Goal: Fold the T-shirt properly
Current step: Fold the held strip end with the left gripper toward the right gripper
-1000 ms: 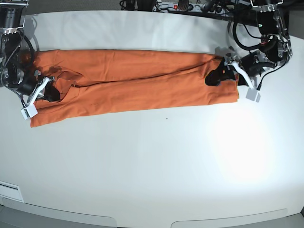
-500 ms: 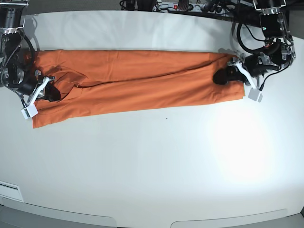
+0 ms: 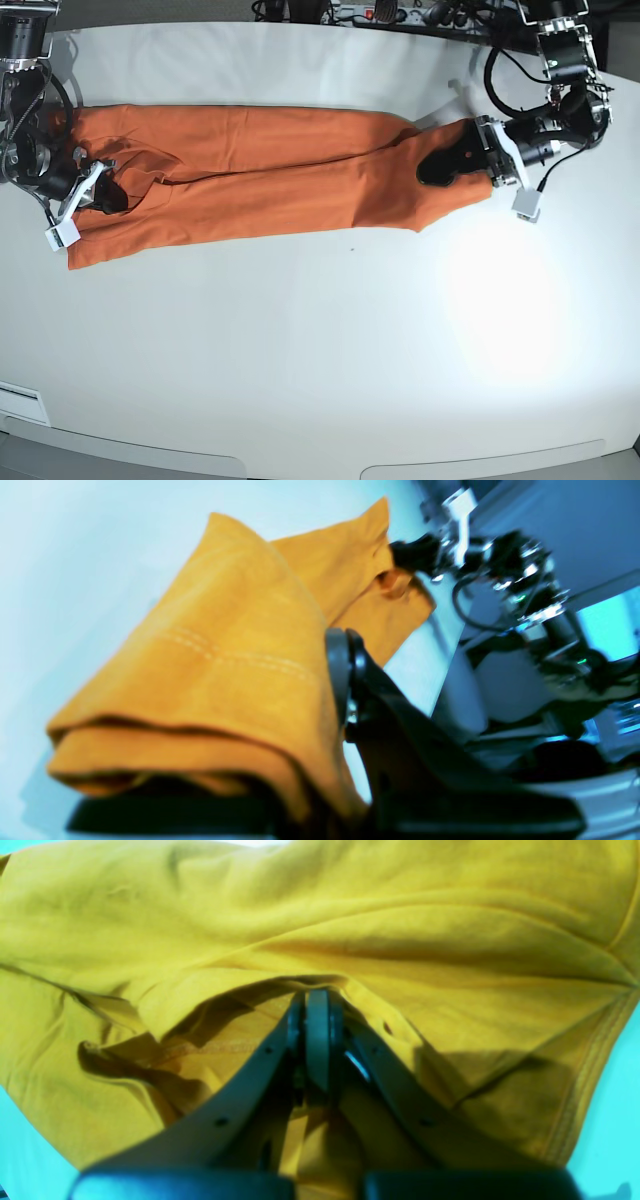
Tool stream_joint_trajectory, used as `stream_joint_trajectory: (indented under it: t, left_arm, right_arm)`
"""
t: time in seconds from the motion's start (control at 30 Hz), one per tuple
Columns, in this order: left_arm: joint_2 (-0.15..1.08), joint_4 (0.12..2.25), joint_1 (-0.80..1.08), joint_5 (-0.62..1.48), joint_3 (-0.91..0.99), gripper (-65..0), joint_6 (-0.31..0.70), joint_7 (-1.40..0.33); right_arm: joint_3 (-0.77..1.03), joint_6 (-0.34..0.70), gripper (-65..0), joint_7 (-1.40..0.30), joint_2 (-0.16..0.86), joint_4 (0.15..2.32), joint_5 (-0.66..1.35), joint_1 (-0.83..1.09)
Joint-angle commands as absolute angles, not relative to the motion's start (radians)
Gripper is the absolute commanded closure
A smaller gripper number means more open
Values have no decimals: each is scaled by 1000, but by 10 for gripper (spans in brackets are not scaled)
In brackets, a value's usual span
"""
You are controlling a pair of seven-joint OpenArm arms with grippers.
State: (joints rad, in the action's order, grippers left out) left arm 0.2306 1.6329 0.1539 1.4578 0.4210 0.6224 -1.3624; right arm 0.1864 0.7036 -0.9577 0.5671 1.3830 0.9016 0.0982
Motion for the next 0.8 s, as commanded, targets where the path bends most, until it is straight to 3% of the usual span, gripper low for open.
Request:
stream_joint_trajectory:
  t: [0.0,0.43,0.73,0.77]
  left_arm:
    - [218,1649,146,1484,424,0,630,-1355]
    - [6,1649,83,1484,288,0,698,-1355]
    - [-39,1649,69,1384,178,0,698,-1316]
    - [-39,1649,69,1383,164,-46,698,-1316]
  right_arm:
    - [184,698,0,-1022,579,1386,859,102]
    - [184,698,0,-1032,579,1386,859,102]
    - [184,698,0,-1032,579,1386,859,102]
    - [184,698,0,-1032,579,1386,859,102]
